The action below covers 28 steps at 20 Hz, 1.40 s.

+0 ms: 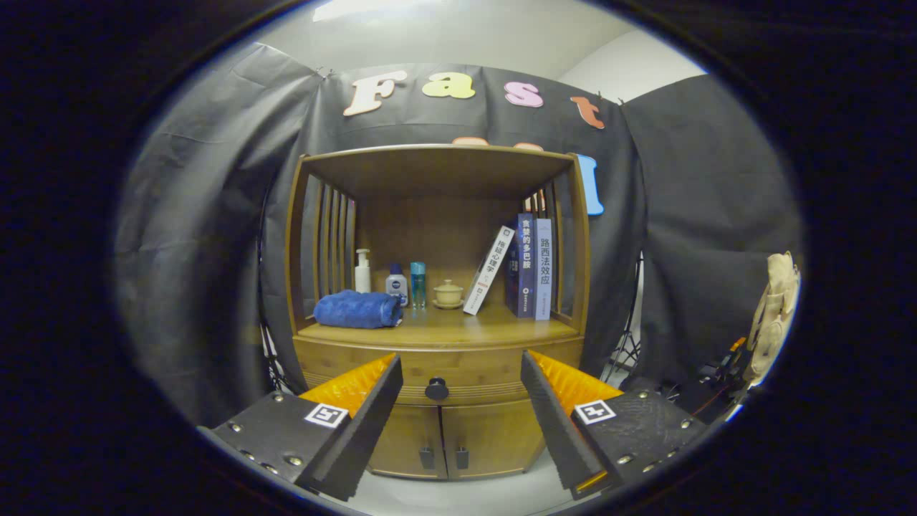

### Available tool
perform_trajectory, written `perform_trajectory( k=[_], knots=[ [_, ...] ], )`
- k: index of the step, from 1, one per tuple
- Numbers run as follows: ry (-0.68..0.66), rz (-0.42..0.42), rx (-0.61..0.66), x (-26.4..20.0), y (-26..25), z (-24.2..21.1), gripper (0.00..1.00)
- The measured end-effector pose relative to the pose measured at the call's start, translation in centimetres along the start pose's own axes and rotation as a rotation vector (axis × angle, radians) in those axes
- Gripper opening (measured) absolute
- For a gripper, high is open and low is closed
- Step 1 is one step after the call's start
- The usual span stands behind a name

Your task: Pull open the drawer, take out the items inside it, and place them on the countertop above the cabinet.

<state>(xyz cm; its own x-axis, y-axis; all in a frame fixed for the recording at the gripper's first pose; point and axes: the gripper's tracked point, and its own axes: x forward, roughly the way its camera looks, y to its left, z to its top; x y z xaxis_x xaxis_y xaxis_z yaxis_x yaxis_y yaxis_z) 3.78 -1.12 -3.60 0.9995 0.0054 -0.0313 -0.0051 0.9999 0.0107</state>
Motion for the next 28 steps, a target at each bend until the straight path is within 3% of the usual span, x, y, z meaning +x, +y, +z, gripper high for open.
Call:
perform_trajectory(
  k=[13, 26, 27, 28],
  knots=[
    [-0.006, -0.027, 0.027, 7.5, -0.9, -5.9, 0.99],
    [0.175, 0.035, 0.027, 19.6, 3.5, -17.1, 0.99],
    [0.164, 0.077, 0.055, 19.8, 4.8, -17.4, 0.8],
    [0.15, 0.065, 0.04, 19.8, 5.2, -17.0, 0.61]
  ],
)
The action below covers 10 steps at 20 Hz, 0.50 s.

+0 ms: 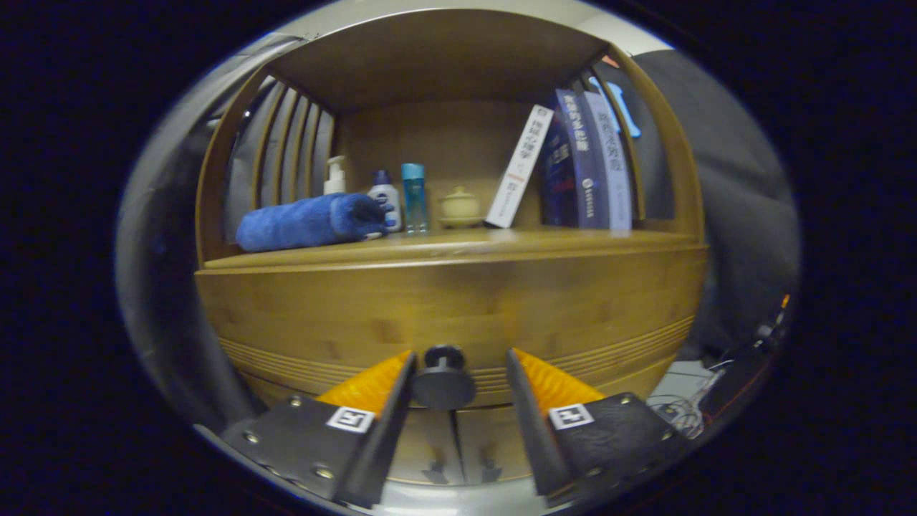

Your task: Pull open the drawer, take out the items inside it, and place them on the countertop above the cabinet.

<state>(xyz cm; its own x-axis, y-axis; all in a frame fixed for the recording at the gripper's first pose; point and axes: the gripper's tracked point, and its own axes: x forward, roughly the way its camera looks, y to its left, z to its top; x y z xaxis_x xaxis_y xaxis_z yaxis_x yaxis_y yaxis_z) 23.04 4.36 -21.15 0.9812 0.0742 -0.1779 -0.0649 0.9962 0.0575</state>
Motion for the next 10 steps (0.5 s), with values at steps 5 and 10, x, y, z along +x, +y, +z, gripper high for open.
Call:
perform_trajectory(
  k=[5, 10],
  knots=[
    [-0.028, -0.069, -0.092, -0.58, -0.33, 0.15, 0.42],
    [-0.067, -0.072, -0.092, -0.28, -0.17, 0.55, 0.42]
  ],
)
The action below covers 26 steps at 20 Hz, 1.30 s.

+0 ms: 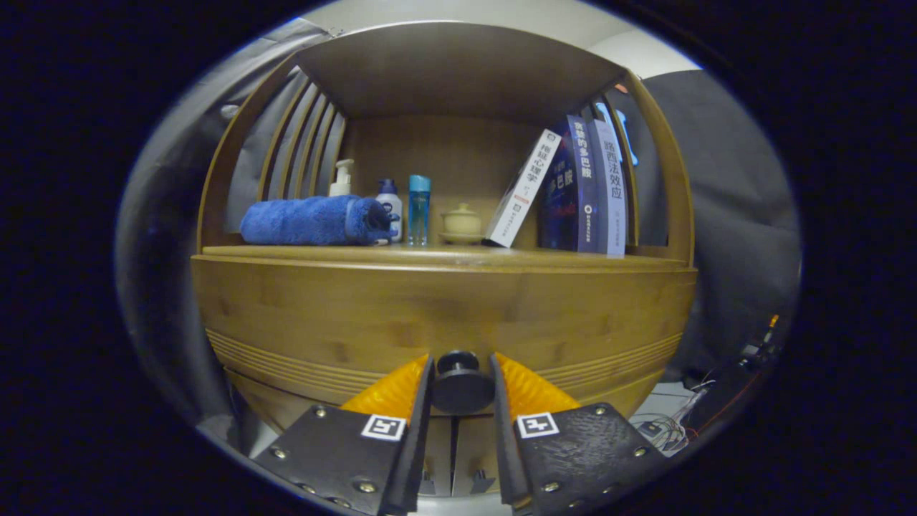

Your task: Pull open the drawer, take out the items inside it, and place them on the countertop above the cabinet.

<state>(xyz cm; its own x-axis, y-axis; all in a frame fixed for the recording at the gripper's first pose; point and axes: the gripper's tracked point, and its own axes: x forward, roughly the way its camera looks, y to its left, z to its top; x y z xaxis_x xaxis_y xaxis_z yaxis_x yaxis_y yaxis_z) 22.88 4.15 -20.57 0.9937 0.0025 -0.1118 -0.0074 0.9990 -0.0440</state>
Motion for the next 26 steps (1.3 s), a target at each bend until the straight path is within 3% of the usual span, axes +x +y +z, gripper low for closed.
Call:
perform_trajectory(
  k=[2, 4, 20, 26],
  knots=[
    [0.047, 0.03, -0.047, -0.2, -0.1, -0.2, 0.39],
    [0.079, 0.043, -0.007, -0.8, 0.0, -0.5, 0.27],
    [0.137, 0.072, 0.012, -15.3, -1.3, -2.6, 0.27],
    [0.144, 0.112, 0.012, -16.2, -1.5, -3.1, 0.27]
  ],
)
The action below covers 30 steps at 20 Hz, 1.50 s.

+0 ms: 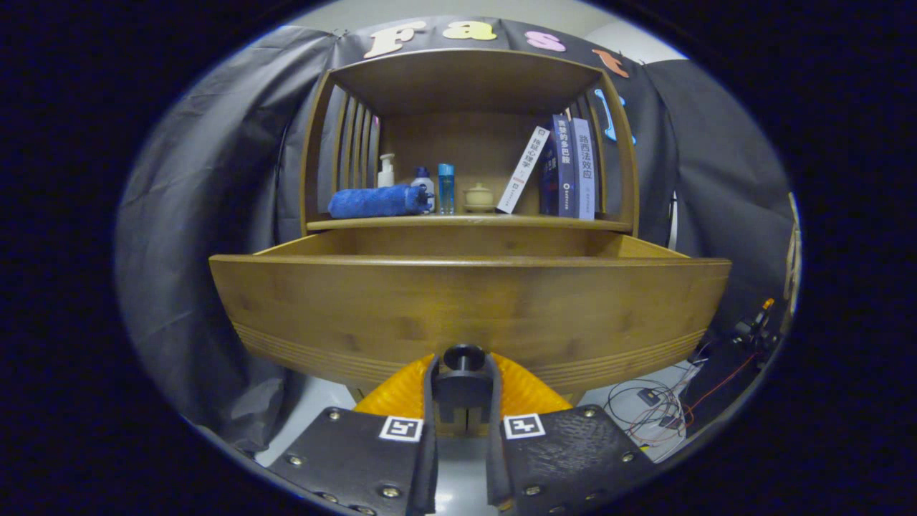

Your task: Pull open the drawer, take out the items inside it, and place them on the countertop above the cabinet.

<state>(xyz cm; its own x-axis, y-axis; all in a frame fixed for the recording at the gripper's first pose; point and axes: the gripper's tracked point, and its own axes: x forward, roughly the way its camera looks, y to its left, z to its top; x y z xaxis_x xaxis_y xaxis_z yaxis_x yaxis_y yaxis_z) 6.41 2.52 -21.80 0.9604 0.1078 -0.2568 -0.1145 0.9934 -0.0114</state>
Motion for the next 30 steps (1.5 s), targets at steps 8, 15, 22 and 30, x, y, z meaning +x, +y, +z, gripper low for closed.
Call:
perform_trajectory(
  k=[8, 15, 22, 30],
  knots=[
    [0.037, 0.025, -0.02, 0.1, 0.2, -0.6, 0.27],
    [0.028, 0.031, -0.033, -3.1, -0.7, 1.9, 0.56],
    [-0.058, -0.029, 0.038, -6.0, -1.4, 10.9, 1.0],
    [0.107, -0.075, 0.067, -1.2, -3.2, 14.5, 1.0]
  ],
)
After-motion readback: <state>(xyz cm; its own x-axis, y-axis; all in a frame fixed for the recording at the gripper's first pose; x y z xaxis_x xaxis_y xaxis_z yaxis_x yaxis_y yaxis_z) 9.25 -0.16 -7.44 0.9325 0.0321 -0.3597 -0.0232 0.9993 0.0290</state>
